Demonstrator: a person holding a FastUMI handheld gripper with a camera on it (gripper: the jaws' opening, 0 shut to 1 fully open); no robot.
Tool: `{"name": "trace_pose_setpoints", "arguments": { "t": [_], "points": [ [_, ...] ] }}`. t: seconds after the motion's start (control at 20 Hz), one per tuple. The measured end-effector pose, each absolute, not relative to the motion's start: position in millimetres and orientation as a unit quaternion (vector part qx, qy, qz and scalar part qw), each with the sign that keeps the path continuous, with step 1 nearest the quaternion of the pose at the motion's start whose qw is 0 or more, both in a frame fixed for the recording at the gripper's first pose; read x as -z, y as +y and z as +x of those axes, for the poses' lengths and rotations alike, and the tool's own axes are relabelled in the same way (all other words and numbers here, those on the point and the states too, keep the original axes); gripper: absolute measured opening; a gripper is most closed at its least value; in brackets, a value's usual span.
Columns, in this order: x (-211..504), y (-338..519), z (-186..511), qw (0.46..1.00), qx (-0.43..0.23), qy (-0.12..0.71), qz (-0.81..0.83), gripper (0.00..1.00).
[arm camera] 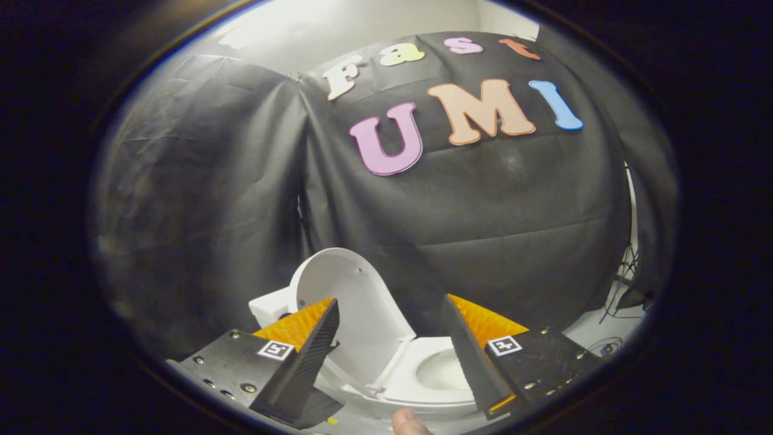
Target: Open the toilet lid.
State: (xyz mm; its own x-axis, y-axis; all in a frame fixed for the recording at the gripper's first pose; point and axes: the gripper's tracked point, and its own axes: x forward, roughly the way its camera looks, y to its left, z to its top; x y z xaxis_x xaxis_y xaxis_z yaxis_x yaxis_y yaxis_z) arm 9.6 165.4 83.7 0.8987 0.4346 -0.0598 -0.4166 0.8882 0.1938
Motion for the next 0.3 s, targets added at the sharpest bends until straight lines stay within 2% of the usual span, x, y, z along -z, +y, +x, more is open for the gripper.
{"name": "trace_pose_setpoints", "arguments": {
  "t": [0.3],
  "points": [
    [-84, 130, 14, 0.979, -0.188, 0.049, 0.065, 1.0]
  ]
}}
